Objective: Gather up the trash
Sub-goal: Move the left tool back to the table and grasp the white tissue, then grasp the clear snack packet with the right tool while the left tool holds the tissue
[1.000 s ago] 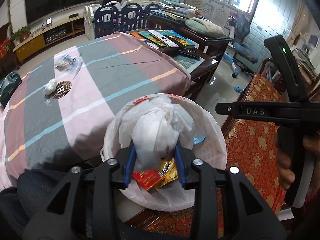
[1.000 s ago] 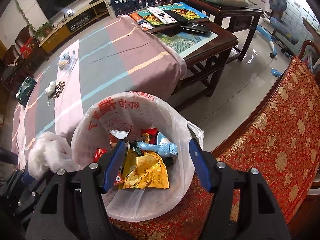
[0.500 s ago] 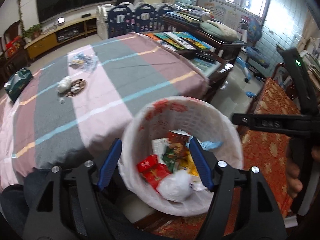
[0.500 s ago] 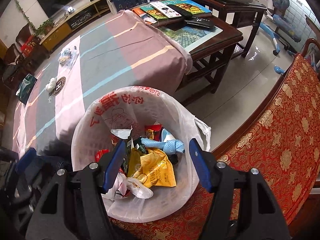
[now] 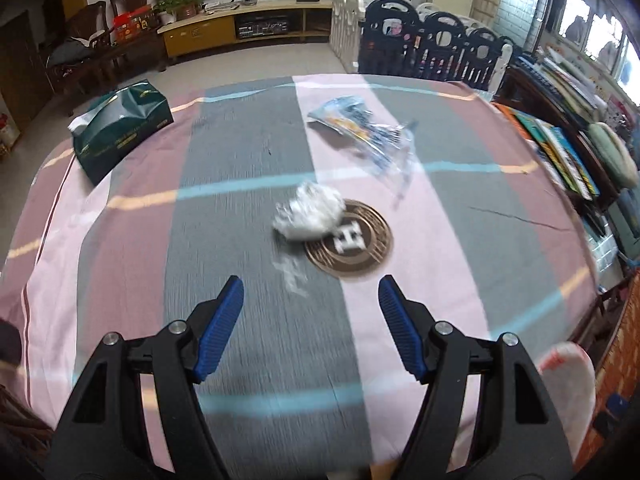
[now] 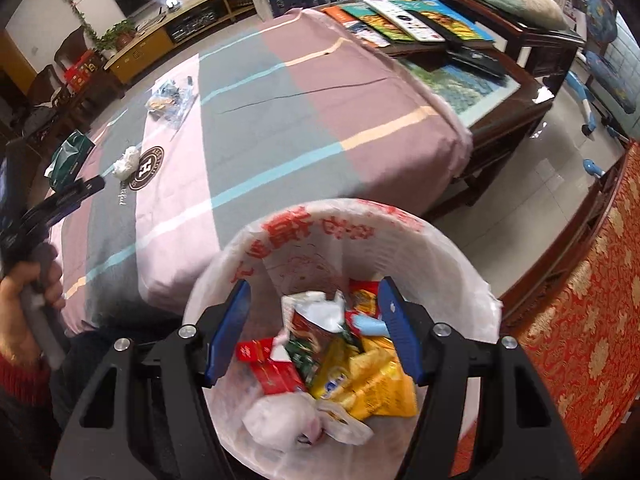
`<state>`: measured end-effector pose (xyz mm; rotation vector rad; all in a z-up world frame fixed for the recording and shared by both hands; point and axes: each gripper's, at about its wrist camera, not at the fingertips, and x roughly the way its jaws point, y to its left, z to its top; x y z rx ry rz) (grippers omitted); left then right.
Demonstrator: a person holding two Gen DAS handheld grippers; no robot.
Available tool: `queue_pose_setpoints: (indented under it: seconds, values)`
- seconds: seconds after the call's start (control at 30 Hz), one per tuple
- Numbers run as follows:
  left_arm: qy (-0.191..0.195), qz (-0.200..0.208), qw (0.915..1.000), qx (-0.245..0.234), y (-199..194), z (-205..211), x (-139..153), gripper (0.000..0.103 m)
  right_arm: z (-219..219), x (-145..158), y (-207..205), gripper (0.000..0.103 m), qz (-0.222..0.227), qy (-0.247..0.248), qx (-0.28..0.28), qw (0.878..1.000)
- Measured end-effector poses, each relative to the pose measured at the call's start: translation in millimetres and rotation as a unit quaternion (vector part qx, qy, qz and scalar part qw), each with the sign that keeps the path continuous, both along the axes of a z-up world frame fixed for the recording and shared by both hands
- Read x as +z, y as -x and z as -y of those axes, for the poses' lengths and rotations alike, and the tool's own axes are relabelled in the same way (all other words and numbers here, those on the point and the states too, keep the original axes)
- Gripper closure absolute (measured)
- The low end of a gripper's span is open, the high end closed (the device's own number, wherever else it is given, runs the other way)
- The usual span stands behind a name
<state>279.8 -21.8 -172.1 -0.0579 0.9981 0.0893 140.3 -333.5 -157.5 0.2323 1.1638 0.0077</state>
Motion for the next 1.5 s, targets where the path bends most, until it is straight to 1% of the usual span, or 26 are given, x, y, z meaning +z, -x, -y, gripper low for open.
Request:
queue_pose_setpoints:
  seconds: [0.1, 0.2, 0.23, 0.27, 0.3, 0.33, 0.4, 0.43, 0.5, 0.53, 0.6, 0.63, 0.7, 0.73, 0.8, 0.87, 0.9, 0.93, 0.97, 1.0, 1.1, 1.17, 1.27, 1.37, 1.5]
  values:
    - [-0.012, -0.023, 0.9997, 0.001, -35, -6, -20, 0.032, -18, -2, -24, 0.038, -0.002, -0.006, 0.009, 1.0]
    - [-0.007, -0.033, 0.9994, 0.0, -61, -8, -37, 0.032, -36, -3, -52, 0.038, 0.008, -0.003, 0.02, 1.0]
    - [-0.008, -0.034, 0.9994, 0.0, -67, -9, -41, 0.033, -43, -3, -64, 0.038, 0.013, -0.004, 0.025, 1.0]
    - [-0.013, -0.034, 0.9993, -0.002, -74, -10, -47, 0.036, -50, -4, -76, 0.038, 0.019, -0.005, 0.031, 0.999]
    - [-0.015, -0.035, 0.9993, -0.004, -78, -11, -50, 0.049, -56, -4, -87, 0.038, 0.027, -0.003, 0.038, 0.999]
    - [-0.013, -0.036, 0.9992, -0.006, -81, -13, -53, 0.068, -65, -3, -100, 0.038, 0.04, 0.001, 0.045, 0.998]
    - [0.004, -0.034, 0.9994, -0.01, -85, -22, -57, 0.077, -81, -3, -128, 0.037, 0.062, -0.001, 0.058, 0.996]
    - [0.009, -0.025, 0.9996, -0.006, -82, -27, -55, 0.082, -90, -4, -145, 0.033, 0.068, -0.01, 0.065, 0.996]
    - [0.009, -0.011, 0.9999, 0.006, -72, -40, -48, 0.084, -108, -6, -177, 0.03, 0.081, -0.023, 0.067, 0.994]
    - [0.015, -0.003, 0.9998, 0.012, -64, -47, -43, 0.084, -122, -9, -197, 0.029, 0.087, -0.025, 0.076, 0.993]
    - [0.03, 0.018, 0.9989, 0.032, -37, -65, -30, 0.084, -144, -17, -232, 0.028, 0.085, -0.035, 0.092, 0.992]
    - [0.038, 0.027, 0.998, 0.043, -18, -75, -24, 0.084, -156, -23, -254, 0.028, 0.082, -0.017, 0.086, 0.993]
    - [0.053, 0.032, 0.9957, 0.068, 15, -91, -15, 0.084, -174, -38, -292, 0.028, 0.068, 0.014, 0.077, 0.995]
    - [0.061, 0.026, 0.9941, 0.085, 36, -102, -11, 0.084, -177, -46, -305, 0.028, 0.058, 0.017, 0.066, 0.996]
    - [0.062, 0.029, 0.9918, 0.108, 71, -115, -3, 0.084, -179, -59, -324, 0.028, 0.04, 0.004, 0.033, 0.999]
    - [0.049, 0.031, 0.9917, 0.114, 100, -124, 4, 0.084, -182, -70, -333, 0.03, 0.02, -0.02, 0.018, 0.999]
    - [0.039, 0.032, 0.9916, 0.119, 109, -126, 7, 0.083, -183, -74, -333, 0.035, 0.014, -0.022, 0.013, 1.0]
    - [0.031, 0.036, 0.9905, 0.129, 119, -128, 11, 0.084, -185, -73, -330, 0.051, 0.027, -0.003, 0.008, 1.0]
    - [0.031, 0.04, 0.9894, 0.136, 126, -132, 14, 0.084, -189, -74, -327, 0.068, 0.022, -0.003, 0.023, 0.999]
    - [0.033, 0.045, 0.9887, 0.139, 131, -134, 17, 0.083, -192, -73, -322, 0.07, 0.022, -0.003, 0.031, 0.999]
    - [0.021, 0.059, 0.9874, 0.145, 151, -132, 24, 0.083, -198, -67, -292, 0.075, 0.019, -0.022, 0.056, 0.998]
    - [0.024, 0.06, 0.9874, 0.144, 162, -130, 25, 0.083, -201, -57, -263, 0.077, 0.028, -0.022, 0.078, 0.996]
    - [0.024, 0.062, 0.9873, 0.144, 175, -123, 25, 0.083, -203, -41, -214, 0.077, 0.039, -0.034, 0.106, 0.993]
    - [0.022, 0.068, 0.9863, 0.149, 185, -121, 31, 0.083, -204, -35, -174, 0.077, 0.033, -0.048, 0.116, 0.992]
    - [0.007, 0.094, 0.9839, 0.152, 199, -119, 49, 0.083, -201, -32, -124, 0.077, 0.031, -0.037, 0.107, 0.993]
